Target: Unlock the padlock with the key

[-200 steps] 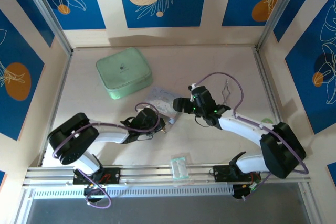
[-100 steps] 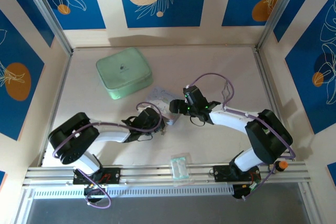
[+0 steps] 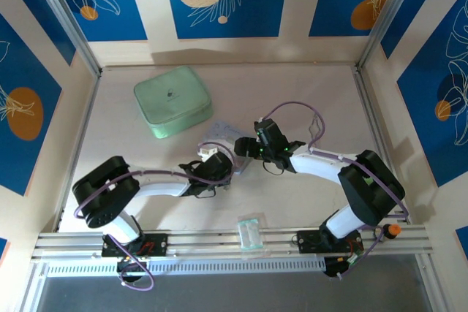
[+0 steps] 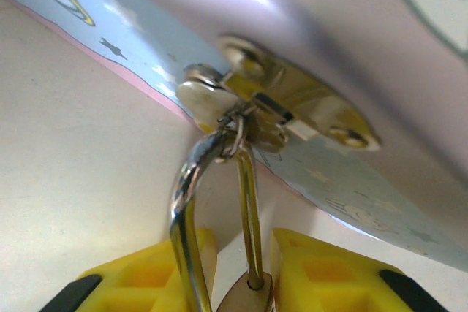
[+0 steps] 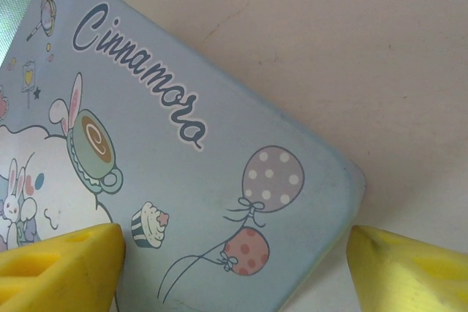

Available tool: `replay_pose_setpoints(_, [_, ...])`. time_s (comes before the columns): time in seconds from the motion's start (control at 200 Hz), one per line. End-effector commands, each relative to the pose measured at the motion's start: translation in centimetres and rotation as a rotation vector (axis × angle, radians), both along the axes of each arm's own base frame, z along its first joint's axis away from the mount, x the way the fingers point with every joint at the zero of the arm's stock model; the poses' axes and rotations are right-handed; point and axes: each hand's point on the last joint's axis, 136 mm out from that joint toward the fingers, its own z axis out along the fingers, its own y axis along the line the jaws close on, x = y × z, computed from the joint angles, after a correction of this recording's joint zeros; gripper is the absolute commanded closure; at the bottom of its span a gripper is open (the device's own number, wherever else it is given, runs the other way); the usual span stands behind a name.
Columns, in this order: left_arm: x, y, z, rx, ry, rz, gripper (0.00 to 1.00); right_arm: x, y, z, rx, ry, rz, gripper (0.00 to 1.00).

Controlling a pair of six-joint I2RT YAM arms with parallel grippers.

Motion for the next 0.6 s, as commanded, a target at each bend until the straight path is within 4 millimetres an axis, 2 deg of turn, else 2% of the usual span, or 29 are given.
replay_pose_setpoints(0.0, [-2.0, 4.0, -2.6, 0.235, 0.068, -0.018, 0.73, -0.8, -1.0, -2.2, -0.046, 0.066, -0.018, 0.21])
replay_pose_setpoints(0.195, [-1.9, 5.6, -1.5, 0.286, 0.028, -0.011, 0.78, -0.7, -1.3, -2.1, -0.058, 0.059, -0.023, 0.21])
replay_pose_setpoints(0.28, [-1.8, 6.1, -1.0, 0.307, 0.009, -0.011, 0.84, -0.9, -1.6, -2.0, -0.066, 0.061, -0.033, 0.21])
replay_pose_setpoints(0.41, [-1.6, 6.8, -0.8, 0.37, -0.011, -0.031, 0.84, -0.9, -1.6, -1.6, -0.059, 0.055, -0.033, 0.21])
replay_pose_setpoints(0.595, [-1.1, 8.2, -0.7, 0.571, -0.018, -0.079, 0.82, -1.0, -1.5, -1.6, -0.058, 0.058, -0.029, 0.21])
